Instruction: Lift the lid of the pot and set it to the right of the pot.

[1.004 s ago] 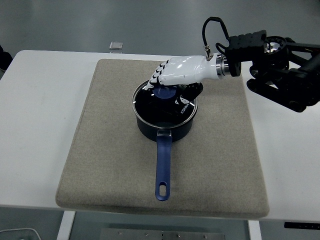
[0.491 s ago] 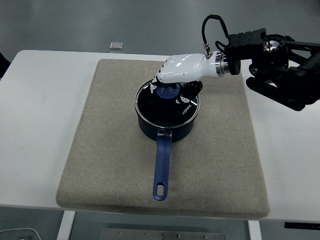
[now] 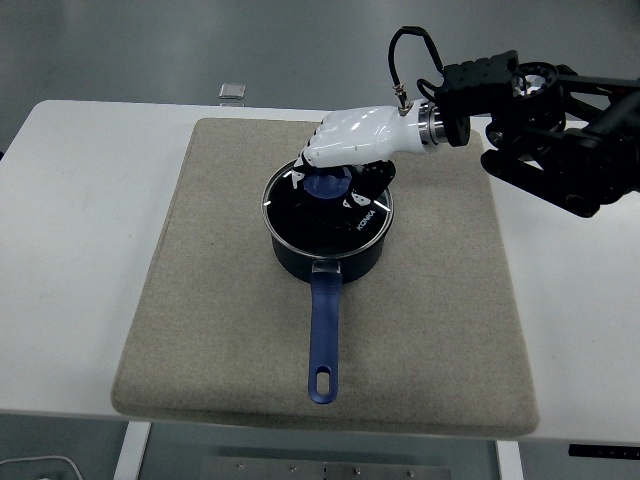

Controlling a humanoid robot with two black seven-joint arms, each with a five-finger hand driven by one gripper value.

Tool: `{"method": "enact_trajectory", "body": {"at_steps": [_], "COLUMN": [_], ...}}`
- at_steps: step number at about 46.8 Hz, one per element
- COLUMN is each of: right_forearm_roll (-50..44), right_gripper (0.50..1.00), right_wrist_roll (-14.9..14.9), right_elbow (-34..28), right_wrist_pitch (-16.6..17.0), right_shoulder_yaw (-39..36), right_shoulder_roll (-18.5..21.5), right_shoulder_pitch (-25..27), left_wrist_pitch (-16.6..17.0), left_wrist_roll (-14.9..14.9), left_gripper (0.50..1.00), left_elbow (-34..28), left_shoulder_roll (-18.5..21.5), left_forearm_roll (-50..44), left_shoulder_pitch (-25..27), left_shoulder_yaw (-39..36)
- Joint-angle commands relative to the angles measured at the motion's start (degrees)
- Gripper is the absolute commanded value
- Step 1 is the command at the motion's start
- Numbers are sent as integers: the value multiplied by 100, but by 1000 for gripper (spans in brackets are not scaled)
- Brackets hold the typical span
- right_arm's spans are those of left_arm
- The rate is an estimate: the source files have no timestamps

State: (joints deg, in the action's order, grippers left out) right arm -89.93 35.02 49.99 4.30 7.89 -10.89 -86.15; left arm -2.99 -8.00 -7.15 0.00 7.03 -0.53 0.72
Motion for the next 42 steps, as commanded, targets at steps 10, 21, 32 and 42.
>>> {"method": "enact_trajectory", "body": {"at_steps": [10, 21, 32, 42], "right_forearm_roll": [11, 11, 72, 116], "right_gripper": [500, 500, 500, 500], "right_wrist_roll": [-2, -2, -2, -2], "right_elbow": [-7, -15, -455, -806], "right_wrist_pitch": [1, 1, 9, 1], "right_shoulder_yaw": [-7, -16, -77, -95], "right_shoulder_roll": [-10, -1, 122, 183], "right_shoulder_pitch": [-130, -192, -280, -315], "left_wrist_pitch": [0, 0, 0, 0], "left_wrist_roll": [0, 0, 0, 0], "left_gripper": [1000, 1000, 1000, 1000], "left_elbow": [3, -6, -6, 3], "left_shoulder_roll": [0, 0, 0, 0], "left_forearm_roll": [0, 0, 0, 0], "left_shoulder_pitch": [0, 0, 0, 0], "left_shoulder_yaw": [7, -2, -2, -2]}}
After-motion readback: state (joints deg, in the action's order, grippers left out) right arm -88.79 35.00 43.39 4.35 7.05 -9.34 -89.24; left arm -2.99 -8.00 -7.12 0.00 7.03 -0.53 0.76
